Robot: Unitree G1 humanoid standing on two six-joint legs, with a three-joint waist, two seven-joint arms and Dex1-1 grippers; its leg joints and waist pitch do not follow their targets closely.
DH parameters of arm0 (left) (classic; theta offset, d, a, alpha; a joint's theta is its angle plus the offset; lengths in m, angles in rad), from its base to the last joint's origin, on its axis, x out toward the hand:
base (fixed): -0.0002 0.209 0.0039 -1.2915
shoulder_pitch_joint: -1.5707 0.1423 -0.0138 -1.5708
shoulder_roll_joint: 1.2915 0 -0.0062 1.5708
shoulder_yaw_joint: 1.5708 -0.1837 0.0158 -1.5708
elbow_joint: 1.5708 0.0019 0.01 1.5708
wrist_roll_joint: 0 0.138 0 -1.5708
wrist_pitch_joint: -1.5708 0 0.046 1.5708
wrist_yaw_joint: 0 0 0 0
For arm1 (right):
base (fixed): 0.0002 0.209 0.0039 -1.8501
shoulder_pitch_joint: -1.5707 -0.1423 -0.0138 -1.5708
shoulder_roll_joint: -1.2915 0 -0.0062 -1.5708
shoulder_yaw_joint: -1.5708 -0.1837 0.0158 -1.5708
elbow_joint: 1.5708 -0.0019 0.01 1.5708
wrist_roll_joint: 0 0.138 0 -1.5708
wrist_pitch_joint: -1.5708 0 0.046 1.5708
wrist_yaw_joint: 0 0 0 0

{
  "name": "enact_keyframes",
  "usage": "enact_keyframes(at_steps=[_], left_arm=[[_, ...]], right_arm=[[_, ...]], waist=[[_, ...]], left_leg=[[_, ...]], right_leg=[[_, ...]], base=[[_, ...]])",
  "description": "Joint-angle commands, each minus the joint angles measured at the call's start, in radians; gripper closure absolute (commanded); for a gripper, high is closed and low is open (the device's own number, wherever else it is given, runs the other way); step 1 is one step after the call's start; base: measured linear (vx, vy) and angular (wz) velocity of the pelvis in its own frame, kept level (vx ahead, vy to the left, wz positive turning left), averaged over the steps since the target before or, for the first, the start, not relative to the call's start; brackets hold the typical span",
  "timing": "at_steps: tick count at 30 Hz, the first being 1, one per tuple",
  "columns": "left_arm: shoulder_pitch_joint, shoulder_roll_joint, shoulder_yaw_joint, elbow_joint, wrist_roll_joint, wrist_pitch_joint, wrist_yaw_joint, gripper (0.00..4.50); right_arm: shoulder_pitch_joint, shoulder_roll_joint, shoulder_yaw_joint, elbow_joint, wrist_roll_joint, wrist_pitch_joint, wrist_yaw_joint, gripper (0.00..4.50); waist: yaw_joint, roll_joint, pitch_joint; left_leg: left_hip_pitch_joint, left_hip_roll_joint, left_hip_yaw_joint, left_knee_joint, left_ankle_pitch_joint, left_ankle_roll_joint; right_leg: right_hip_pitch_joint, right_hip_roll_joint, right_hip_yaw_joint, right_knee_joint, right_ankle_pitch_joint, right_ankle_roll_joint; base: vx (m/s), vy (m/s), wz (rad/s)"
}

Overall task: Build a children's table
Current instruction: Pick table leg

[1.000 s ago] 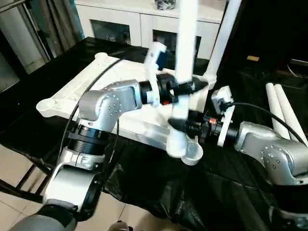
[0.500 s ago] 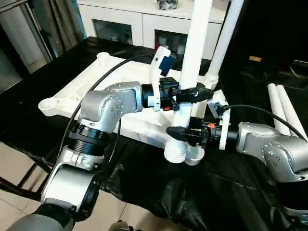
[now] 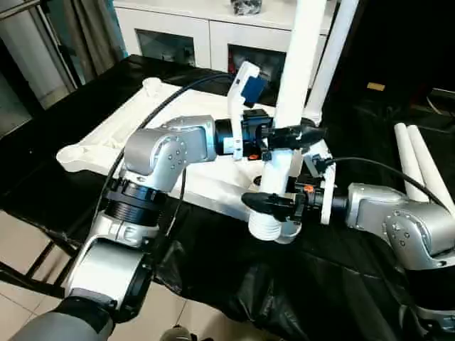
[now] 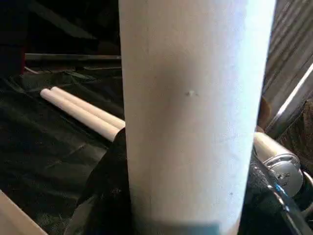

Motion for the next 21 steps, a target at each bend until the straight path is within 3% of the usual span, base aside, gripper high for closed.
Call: enact_keyframes(at_steps=[1, 15, 16, 21], left_arm=[[-0.015, 0.005, -0.001, -0.021, -0.008, 0.009, -0.01, 2.67], [-0.023, 0.002, 0.01, -0.002, 0.003, 0.002, -0.008, 2.67], [-0.026, 0.0, 0.011, 0.004, 0.016, -0.015, 0.004, 2.11], [-0.044, -0.022, 0.058, 0.037, 0.002, -0.049, 0.026, 1.72]], right_arm=[[0.002, 0.002, -0.006, -0.002, 0.01, 0.014, 0.002, 1.0], [0.01, 0.006, 0.0, 0.012, -0.004, 0.009, -0.011, 2.21], [0.01, 0.011, -0.006, 0.015, -0.009, 0.005, -0.02, 2.25], [0.016, 0.041, -0.036, 0.016, -0.012, -0.007, -0.069, 2.51]], waist=[[0.0, -0.006, -0.083], [-0.001, -0.003, -0.084], [-0.001, 0.0, -0.083], [-0.002, 0.001, -0.085]], left_leg=[[0.0, 0.003, 0.003, -0.053, -0.073, 0.015], [-0.001, 0.002, 0.002, -0.053, -0.075, 0.014], [0.0, 0.003, 0.001, -0.053, -0.078, 0.013], [0.0, 0.001, 0.001, -0.053, -0.076, 0.007]], right_leg=[[0.074, -0.056, 0.034, -0.064, -0.133, -0.196], [0.075, -0.056, 0.033, -0.064, -0.126, -0.199], [0.074, -0.056, 0.033, -0.065, -0.13, -0.198], [0.075, -0.056, 0.033, -0.065, -0.125, -0.198]], base=[[0.0, 0.0, 0.0], [0.0, 0.0, 0.0], [0.0, 0.0, 0.0], [0.0, 0.0, 0.0]])
